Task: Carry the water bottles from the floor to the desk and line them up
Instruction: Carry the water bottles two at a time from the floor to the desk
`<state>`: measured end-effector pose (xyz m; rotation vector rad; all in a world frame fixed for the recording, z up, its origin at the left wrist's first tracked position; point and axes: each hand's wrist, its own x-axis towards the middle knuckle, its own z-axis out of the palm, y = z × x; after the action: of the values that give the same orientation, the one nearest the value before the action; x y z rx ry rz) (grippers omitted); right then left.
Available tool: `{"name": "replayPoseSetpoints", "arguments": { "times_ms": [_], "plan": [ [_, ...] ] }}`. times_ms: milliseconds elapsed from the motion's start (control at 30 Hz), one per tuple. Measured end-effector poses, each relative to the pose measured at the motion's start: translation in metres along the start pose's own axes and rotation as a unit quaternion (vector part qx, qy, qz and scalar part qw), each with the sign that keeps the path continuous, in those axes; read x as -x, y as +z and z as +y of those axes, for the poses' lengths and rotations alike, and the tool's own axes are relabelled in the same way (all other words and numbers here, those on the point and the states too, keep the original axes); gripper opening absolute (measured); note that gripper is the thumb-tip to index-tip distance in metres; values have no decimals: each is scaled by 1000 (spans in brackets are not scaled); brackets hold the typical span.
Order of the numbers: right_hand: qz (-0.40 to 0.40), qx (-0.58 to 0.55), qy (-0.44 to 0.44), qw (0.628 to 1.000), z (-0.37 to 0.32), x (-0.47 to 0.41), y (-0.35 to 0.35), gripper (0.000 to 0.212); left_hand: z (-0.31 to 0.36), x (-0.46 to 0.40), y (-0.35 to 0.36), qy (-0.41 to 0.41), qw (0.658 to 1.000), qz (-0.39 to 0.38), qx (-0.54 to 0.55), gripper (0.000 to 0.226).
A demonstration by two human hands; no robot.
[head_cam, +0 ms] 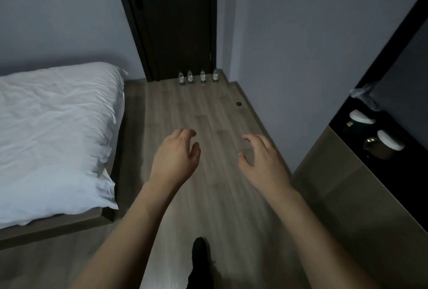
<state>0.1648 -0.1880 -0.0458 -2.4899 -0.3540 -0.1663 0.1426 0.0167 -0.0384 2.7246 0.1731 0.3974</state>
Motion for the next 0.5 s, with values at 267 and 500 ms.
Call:
{"name": "replayPoseSetpoints", "arguments": {
  "times_ms": [267,500],
  "plan": [
    [-4,0,-1,1000,-52,-149,41,46,-79,-150,-19,12,1000,9,9,34],
    [8,2,-4,1000,-73,-233,65,45,-117,-233,-19,20,1000,6,22,35]
  ]
}}
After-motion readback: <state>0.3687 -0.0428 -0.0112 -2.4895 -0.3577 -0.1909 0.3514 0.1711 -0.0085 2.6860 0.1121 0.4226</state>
